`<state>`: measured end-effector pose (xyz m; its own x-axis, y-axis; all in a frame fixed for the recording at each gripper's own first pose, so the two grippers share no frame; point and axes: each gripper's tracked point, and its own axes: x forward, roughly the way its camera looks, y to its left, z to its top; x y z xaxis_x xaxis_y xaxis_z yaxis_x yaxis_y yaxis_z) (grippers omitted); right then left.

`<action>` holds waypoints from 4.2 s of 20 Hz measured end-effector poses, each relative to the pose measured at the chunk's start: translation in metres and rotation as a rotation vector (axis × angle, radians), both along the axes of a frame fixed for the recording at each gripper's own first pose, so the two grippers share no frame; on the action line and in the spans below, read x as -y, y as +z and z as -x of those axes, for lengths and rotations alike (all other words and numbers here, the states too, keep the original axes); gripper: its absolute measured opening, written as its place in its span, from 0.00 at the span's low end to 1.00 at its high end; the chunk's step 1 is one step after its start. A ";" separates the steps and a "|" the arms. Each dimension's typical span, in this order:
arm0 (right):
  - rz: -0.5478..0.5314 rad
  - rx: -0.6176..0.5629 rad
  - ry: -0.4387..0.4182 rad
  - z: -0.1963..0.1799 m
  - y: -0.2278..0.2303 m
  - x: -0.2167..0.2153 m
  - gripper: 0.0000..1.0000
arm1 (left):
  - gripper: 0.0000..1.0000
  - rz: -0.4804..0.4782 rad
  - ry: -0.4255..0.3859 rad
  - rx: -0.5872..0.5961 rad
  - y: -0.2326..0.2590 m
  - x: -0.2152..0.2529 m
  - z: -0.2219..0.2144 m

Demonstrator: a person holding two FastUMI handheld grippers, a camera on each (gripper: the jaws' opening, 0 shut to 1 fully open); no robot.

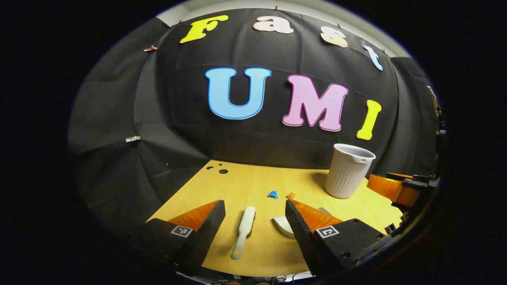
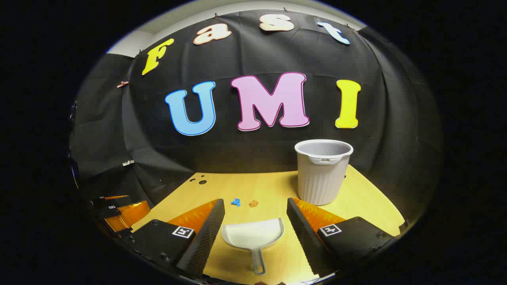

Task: Pick up the small broom and dustpan from the desktop, sweep the trash into the dustpan with the broom, and then empty the trash into the garbage bin.

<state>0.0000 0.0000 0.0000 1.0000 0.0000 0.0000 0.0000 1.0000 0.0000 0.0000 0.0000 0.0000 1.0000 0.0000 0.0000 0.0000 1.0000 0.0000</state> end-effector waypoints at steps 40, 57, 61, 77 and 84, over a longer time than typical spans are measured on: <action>0.085 -0.417 0.245 -0.071 -0.138 0.006 0.99 | 0.82 -0.045 0.063 -0.882 -0.235 -0.041 -0.143; 0.033 -0.761 0.139 -0.062 -0.226 0.004 0.99 | 0.27 -0.014 0.016 -0.683 -0.184 -0.028 -0.133; 0.054 -0.812 0.086 -0.066 -0.249 0.011 0.99 | 0.27 0.035 0.018 -0.648 -0.169 -0.033 -0.116; 0.173 -0.909 0.086 -0.089 -0.293 0.019 0.50 | 0.25 0.077 0.116 -0.669 -0.183 -0.058 -0.092; 0.189 -0.910 0.163 -0.089 -0.285 0.033 0.38 | 0.25 -0.004 0.069 -0.688 -0.186 -0.044 -0.128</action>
